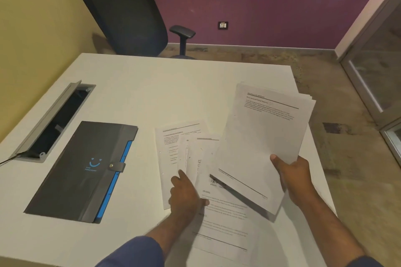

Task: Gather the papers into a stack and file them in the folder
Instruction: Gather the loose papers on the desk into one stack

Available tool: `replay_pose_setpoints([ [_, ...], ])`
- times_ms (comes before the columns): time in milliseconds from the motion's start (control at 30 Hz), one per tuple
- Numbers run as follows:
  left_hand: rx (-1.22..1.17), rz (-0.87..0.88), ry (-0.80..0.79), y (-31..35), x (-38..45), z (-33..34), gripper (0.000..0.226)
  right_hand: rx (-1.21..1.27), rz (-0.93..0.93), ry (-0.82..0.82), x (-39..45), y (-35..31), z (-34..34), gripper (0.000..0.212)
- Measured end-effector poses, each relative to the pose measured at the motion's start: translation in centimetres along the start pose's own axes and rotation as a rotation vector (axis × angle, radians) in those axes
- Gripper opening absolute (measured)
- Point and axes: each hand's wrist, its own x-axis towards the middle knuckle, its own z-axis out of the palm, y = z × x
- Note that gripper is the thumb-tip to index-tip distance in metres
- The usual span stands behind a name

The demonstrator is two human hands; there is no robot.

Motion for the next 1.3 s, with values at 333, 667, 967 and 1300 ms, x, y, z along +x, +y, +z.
replay_pose_setpoints([
  [333,-0.188,0.036,0.227,-2.1,3.4,-1.2,0.029,-0.002,0.074,-0.020,-0.3,0.4,0.2,0.025],
  [667,-0.206,0.095,0.105,-2.0,4.9,-0.5,0.013,-0.015,0.118,-0.060,-0.4,1.1,0.4,0.026],
  [967,-0.594,0.188,0.175,-4.1,5.9,-4.9,0.067,-0.045,0.097,-0.049,-0.3,2.0,0.0,0.028],
  [1300,-0.902,0.236,0.389,-5.9,5.3,-13.9,0.022,-0.091,0.078,-0.102,-0.5,2.3,-0.3,0.028],
])
